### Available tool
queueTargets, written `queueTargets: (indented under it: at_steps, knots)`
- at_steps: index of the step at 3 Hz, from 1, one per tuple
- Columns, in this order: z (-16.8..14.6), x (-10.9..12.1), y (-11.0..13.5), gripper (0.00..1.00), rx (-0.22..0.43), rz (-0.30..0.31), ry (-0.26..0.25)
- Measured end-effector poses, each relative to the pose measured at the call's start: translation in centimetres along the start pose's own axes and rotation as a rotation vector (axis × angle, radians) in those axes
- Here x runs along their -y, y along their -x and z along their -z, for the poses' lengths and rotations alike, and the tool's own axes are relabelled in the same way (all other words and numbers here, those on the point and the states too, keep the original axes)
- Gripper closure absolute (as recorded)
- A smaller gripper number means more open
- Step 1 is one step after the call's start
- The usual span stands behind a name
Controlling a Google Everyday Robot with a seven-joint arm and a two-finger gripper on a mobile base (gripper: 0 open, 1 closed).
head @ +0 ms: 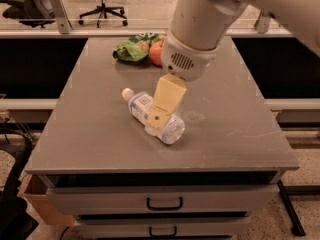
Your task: Place blue plastic bottle upright
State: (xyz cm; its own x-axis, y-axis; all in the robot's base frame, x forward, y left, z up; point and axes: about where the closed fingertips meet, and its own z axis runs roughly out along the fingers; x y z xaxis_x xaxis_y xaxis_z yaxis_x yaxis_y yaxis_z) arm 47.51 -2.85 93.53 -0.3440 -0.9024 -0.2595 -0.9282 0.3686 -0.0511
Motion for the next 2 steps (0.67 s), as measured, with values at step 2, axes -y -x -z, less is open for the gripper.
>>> queueTargets:
  at_steps: [2]
  knots:
    - [-3.2, 0.8, 1.3, 0.00, -0.231, -0.166, -0.142]
